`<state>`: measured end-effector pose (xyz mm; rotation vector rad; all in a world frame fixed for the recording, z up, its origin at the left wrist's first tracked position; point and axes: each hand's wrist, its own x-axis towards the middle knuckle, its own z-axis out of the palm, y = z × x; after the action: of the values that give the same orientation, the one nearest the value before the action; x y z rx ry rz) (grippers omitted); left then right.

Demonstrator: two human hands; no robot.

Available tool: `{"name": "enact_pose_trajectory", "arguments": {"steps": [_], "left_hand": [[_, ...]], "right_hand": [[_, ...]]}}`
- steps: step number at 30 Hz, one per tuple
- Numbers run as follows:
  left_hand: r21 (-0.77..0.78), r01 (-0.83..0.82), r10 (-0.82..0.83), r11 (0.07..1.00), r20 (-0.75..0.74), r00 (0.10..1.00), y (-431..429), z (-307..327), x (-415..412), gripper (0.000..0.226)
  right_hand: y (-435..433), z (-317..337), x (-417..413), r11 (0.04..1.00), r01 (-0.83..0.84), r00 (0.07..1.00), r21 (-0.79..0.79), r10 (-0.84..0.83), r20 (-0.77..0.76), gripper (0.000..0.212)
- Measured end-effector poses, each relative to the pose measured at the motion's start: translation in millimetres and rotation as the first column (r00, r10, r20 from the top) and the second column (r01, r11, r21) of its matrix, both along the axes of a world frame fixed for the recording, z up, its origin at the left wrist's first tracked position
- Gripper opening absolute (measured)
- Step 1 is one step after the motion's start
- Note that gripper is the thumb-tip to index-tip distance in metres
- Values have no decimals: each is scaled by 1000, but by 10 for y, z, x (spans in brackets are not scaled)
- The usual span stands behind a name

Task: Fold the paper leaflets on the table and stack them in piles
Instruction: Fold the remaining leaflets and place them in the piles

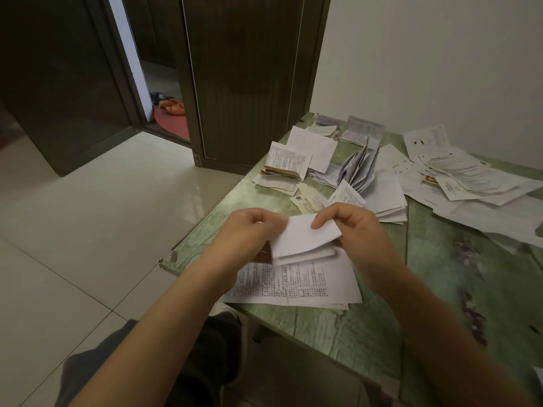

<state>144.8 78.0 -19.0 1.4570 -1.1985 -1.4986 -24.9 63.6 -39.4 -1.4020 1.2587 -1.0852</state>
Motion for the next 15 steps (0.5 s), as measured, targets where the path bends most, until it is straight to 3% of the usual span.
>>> {"name": "enact_pose_trajectory", "arguments": {"steps": [7, 12, 15], "left_hand": [[-153, -94, 123, 984, 193, 973, -58, -67, 55, 14], [-193, -103, 140, 976, 186, 973, -49, -83, 70, 16], [-203, -105, 143, 974, 184, 973, -52, -100, 56, 12]], "right_hand": [[13, 25, -27, 982, -185, 981, 46, 183, 61, 32], [50, 49, -7, 980, -196, 969, 22, 197, -148, 22], [44, 33, -3, 992, -122, 982, -14, 119, -147, 22]]}}
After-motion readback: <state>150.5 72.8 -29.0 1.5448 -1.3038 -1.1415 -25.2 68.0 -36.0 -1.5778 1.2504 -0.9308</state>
